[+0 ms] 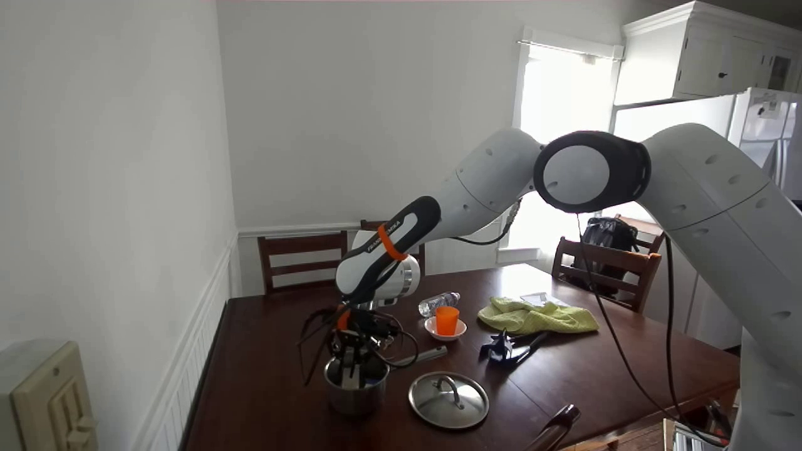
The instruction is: Pick up the spice bottle from the silver pot and put it on the table
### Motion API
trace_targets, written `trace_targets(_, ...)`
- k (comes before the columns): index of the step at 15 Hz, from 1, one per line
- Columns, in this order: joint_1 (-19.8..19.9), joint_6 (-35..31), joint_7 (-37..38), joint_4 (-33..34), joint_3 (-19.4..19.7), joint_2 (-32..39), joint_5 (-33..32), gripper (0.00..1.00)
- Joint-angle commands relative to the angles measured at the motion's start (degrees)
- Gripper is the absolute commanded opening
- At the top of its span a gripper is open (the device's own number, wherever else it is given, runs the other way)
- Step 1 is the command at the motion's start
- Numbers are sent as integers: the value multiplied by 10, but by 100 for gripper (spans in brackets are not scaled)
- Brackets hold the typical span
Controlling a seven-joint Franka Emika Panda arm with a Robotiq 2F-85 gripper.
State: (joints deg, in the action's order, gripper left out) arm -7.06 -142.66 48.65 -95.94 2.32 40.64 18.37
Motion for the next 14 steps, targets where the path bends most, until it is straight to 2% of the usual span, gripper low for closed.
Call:
trace_targets(1, 1, -41, 0, -10, -3, 8, -2, 61)
trace_targets(4, 1, -68, -1, -12, -8, 14, 2, 81)
trace_targets(6, 2, -55, -2, -11, -9, 18, 0, 95)
trace_targets(7, 3, -47, -3, -11, -10, 20, -1, 99)
trace_targets(10, 2, -14, 1, -10, -8, 24, -5, 100)
trace_targets(12, 1, -21, 1, -6, -7, 32, -4, 94)
trace_targets(13, -1, -27, 3, -2, -5, 36, -5, 81)
trace_targets(14, -1, -31, 3, -1, -5, 39, -5, 82)
